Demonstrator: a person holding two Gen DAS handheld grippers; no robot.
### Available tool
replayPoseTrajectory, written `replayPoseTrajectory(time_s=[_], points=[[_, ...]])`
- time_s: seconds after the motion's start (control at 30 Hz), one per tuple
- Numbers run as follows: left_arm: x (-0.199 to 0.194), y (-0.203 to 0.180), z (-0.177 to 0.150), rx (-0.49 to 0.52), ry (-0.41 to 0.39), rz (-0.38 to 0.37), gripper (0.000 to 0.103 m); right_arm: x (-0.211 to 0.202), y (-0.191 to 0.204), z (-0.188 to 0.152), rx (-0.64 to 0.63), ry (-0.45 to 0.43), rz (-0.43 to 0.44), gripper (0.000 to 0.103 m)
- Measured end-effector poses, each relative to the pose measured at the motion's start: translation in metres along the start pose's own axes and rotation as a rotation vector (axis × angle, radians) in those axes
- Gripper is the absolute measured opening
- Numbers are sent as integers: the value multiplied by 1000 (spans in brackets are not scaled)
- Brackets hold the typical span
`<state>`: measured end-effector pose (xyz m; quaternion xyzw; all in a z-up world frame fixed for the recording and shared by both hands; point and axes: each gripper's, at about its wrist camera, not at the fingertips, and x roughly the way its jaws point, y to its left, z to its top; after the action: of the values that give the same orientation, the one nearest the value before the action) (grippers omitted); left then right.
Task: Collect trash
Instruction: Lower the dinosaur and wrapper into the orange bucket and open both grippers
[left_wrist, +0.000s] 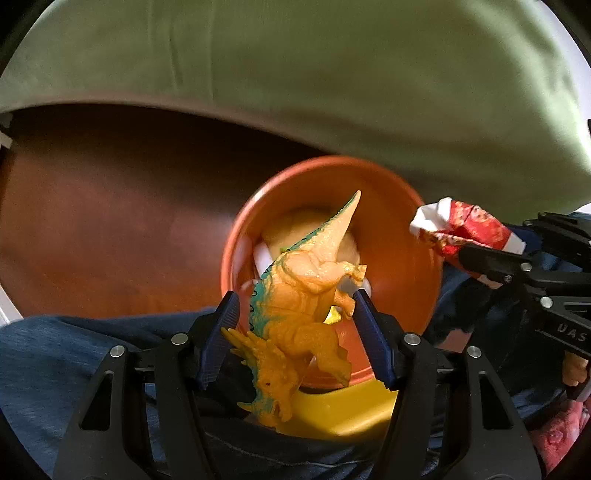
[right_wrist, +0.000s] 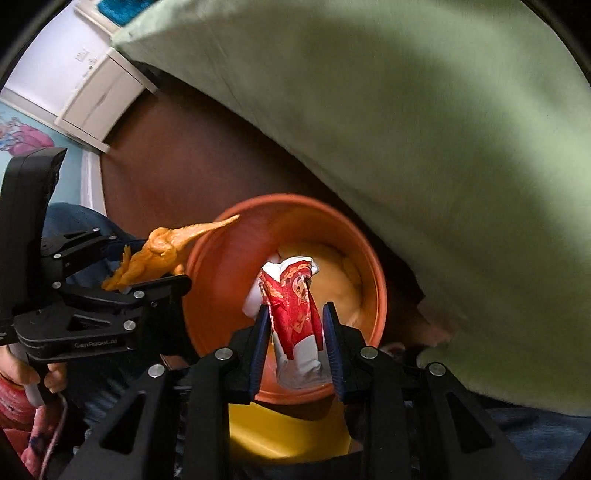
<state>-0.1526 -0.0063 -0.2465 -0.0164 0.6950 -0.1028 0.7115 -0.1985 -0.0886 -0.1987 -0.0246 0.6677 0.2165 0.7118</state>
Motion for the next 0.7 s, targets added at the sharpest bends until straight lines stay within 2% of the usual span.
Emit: replayPoseTrajectory(time_s=[0.07, 0.13, 0.17, 0.2, 0.23, 0.33, 0.7], points=[[9, 1, -1, -8, 24, 12, 62, 8, 0, -1, 7, 26, -1, 33], [18, 5, 0, -27, 57, -8, 62, 14, 2, 1, 5, 37, -7, 38], [22, 5, 2, -44, 67, -20, 62, 16, 4, 1, 1, 42, -4, 44], [24, 7, 3, -53, 73, -26, 66, 17, 6, 2, 2, 40, -3, 64], [26, 8, 5, -61, 79, -32, 71, 17, 8, 2, 1, 30, -6, 75], [26, 15, 8, -81, 77, -38, 82, 16, 6, 0, -3, 18, -11, 75], [26, 6, 5, -68, 72, -16, 82, 13, -9, -5, 36, 15, -6, 75]])
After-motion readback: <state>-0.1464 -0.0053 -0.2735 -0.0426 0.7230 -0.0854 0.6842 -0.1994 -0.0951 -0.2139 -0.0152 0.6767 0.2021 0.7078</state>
